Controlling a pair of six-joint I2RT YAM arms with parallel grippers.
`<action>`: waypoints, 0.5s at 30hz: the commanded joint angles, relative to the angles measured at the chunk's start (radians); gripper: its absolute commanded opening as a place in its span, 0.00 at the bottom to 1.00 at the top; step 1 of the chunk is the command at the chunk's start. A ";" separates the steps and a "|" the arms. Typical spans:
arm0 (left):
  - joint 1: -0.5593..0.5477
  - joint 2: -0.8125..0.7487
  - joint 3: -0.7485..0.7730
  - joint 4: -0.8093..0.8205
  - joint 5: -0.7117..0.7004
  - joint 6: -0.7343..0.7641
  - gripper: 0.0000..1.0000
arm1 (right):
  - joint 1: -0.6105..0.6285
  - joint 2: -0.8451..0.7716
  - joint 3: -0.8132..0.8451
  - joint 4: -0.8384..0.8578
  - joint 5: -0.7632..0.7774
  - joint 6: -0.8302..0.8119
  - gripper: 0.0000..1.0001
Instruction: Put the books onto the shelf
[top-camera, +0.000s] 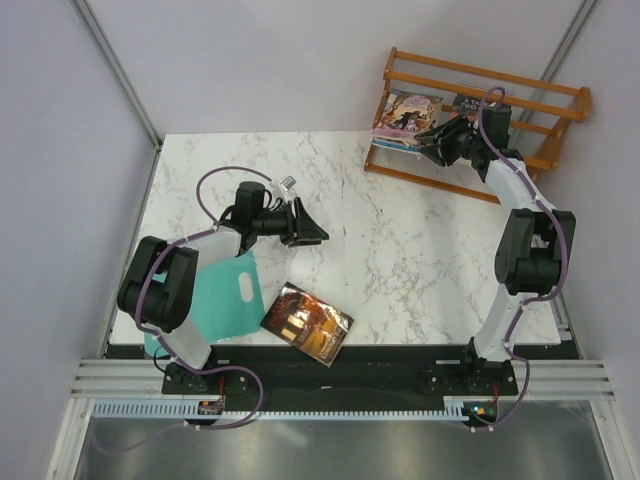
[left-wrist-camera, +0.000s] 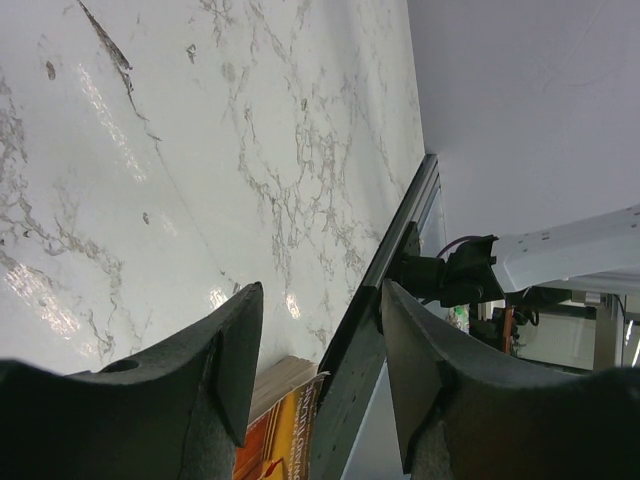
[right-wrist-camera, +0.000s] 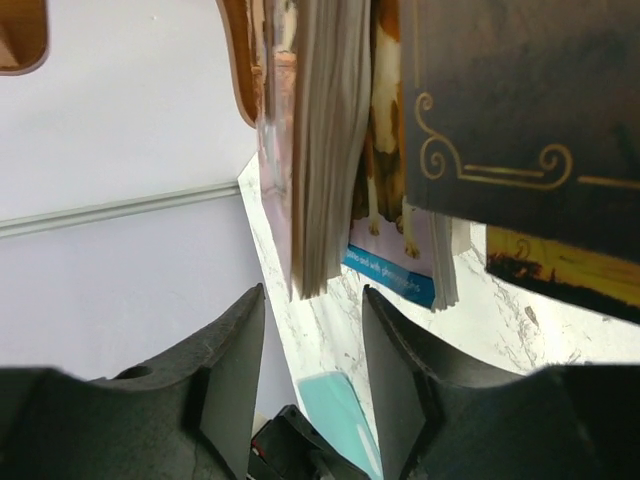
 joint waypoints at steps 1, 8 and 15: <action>0.007 -0.033 -0.014 0.050 0.004 0.011 0.57 | -0.003 -0.094 -0.004 0.010 0.025 -0.033 0.48; 0.007 -0.019 -0.021 0.068 0.006 0.001 0.57 | 0.007 -0.134 0.006 -0.040 0.050 -0.080 0.34; 0.007 -0.013 -0.029 0.077 0.008 0.001 0.57 | 0.064 -0.096 0.082 -0.100 0.070 -0.159 0.07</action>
